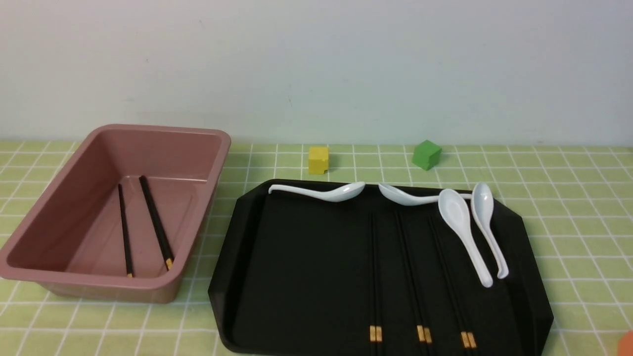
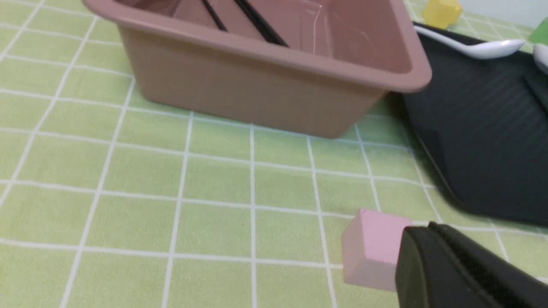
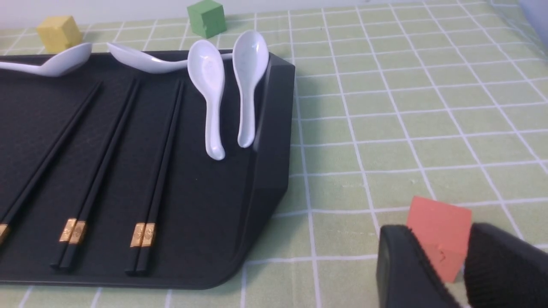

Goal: On green tablecloth take chopsticks from black tray and put them in box.

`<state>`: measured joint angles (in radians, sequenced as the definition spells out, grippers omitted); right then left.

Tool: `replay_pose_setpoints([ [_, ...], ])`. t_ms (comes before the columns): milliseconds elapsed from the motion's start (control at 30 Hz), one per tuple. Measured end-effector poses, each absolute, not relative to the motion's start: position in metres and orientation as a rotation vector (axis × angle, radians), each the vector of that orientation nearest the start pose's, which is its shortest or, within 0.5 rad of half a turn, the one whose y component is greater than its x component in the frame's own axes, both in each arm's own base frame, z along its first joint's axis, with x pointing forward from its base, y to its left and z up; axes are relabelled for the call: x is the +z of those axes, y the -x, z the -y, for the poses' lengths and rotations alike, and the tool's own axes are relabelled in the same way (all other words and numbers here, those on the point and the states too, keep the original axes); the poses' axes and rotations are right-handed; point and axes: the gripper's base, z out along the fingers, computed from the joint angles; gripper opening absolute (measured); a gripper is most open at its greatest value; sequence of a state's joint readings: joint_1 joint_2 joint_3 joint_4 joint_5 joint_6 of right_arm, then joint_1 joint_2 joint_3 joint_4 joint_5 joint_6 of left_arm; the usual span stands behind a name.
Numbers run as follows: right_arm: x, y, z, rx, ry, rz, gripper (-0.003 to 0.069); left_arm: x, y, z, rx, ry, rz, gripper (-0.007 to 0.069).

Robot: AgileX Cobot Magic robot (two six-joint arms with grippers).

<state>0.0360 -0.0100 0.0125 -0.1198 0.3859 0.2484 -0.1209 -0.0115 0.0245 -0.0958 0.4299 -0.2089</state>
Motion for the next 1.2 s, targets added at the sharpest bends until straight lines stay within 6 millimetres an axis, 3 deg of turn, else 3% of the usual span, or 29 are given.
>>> replay_pose_setpoints([
  [1200,0.1751,-0.0522,0.0022,0.078,-0.126,-1.866,0.0239,0.169,-0.0512,0.0098,-0.326,0.147,-1.899,0.0007],
])
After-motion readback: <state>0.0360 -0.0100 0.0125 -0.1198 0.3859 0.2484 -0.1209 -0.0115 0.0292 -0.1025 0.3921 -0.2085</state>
